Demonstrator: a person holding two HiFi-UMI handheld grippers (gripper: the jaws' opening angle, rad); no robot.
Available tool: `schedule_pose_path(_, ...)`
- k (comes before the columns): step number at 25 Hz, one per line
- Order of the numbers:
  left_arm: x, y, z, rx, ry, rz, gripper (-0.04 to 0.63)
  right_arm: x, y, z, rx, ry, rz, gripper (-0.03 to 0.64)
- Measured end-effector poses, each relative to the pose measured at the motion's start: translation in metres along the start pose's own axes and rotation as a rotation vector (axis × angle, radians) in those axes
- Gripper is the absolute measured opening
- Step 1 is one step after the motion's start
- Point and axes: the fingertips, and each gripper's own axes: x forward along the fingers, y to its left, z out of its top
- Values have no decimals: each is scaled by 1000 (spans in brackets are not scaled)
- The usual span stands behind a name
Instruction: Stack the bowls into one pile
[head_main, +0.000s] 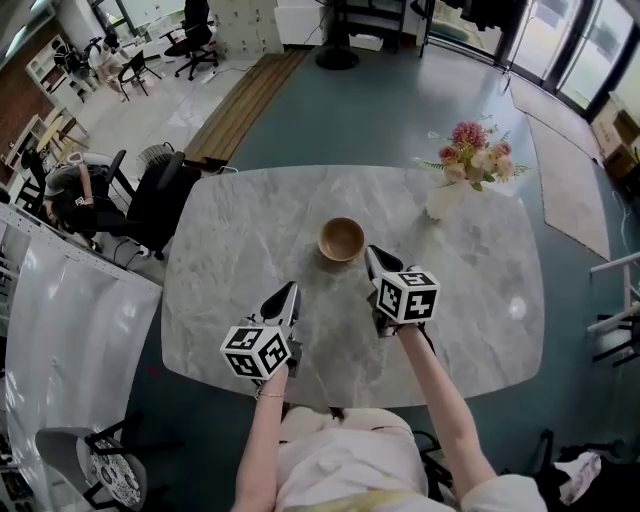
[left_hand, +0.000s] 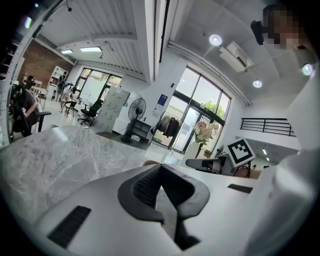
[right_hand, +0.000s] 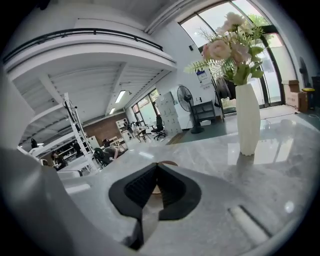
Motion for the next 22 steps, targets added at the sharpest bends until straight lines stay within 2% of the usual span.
schedule_pose_path(7,-25,-23,13,48,-92,3,0,-48,20,8,36,-113,104,8)
schedule_pose_path(12,-43,-38,26,101,-151,5,0,-77,32,17,17,-181,164,8)
schedule_pose_path(22,-79,-39,51,176,-227,38,0,-115,44,37,-52,-276,187,8)
